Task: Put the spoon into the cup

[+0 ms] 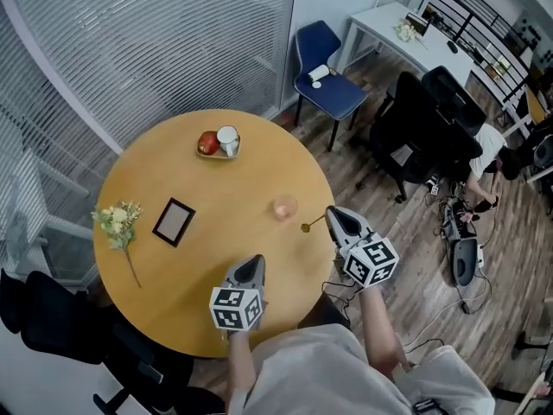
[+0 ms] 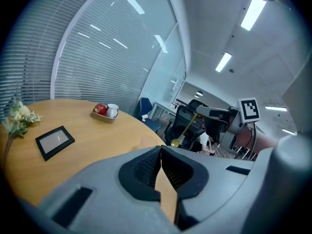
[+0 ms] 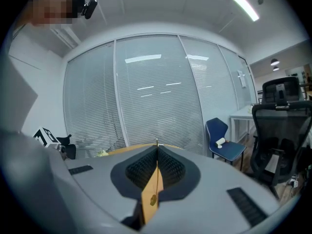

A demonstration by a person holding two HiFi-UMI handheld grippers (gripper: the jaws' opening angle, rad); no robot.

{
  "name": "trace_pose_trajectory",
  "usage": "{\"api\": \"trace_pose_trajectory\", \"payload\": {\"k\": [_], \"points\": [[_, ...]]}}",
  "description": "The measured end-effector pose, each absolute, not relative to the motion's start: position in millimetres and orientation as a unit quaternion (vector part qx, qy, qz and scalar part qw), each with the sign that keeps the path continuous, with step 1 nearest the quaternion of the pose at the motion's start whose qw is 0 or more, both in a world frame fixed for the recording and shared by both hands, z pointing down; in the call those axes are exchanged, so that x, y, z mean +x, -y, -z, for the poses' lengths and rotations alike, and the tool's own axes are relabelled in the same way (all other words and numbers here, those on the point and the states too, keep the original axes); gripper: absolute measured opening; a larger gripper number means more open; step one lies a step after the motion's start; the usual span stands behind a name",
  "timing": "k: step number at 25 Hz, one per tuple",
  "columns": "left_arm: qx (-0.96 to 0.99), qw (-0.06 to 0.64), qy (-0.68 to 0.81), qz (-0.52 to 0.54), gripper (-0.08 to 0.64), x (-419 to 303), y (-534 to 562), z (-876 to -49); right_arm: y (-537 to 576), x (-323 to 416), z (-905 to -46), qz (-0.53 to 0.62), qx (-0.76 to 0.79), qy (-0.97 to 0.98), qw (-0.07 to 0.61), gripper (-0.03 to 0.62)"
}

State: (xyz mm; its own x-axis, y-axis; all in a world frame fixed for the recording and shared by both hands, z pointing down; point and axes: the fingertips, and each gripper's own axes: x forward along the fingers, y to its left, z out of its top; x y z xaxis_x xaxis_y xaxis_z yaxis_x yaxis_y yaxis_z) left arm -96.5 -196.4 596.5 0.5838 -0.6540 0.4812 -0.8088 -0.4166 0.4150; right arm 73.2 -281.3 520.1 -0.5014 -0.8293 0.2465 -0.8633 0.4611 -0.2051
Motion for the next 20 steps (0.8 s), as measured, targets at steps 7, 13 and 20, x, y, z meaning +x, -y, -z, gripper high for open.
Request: {"api": "trace_pose_trajectory", "payload": {"k": [7,13,20], "points": [[0.848,0.303,0.415,-0.13,0.009,-76.6,189.3,-589.5,293.3,62.4,-526.6,-0.136,0.506,0.849,0.066,0.002],[0.851,0.299,0.411,-0.134,0.009,-74.9,178.6,-587.3,301.9,53.3,-530.1,-0.129,0.51,0.848,0.067,0.002],[0.845,0.295,0.425,-0.137,0.009,-90.5,170.0,-587.9,308.2,43.2,-531.2,-0.123,0.512,0.848,0.063,0.002]]}}
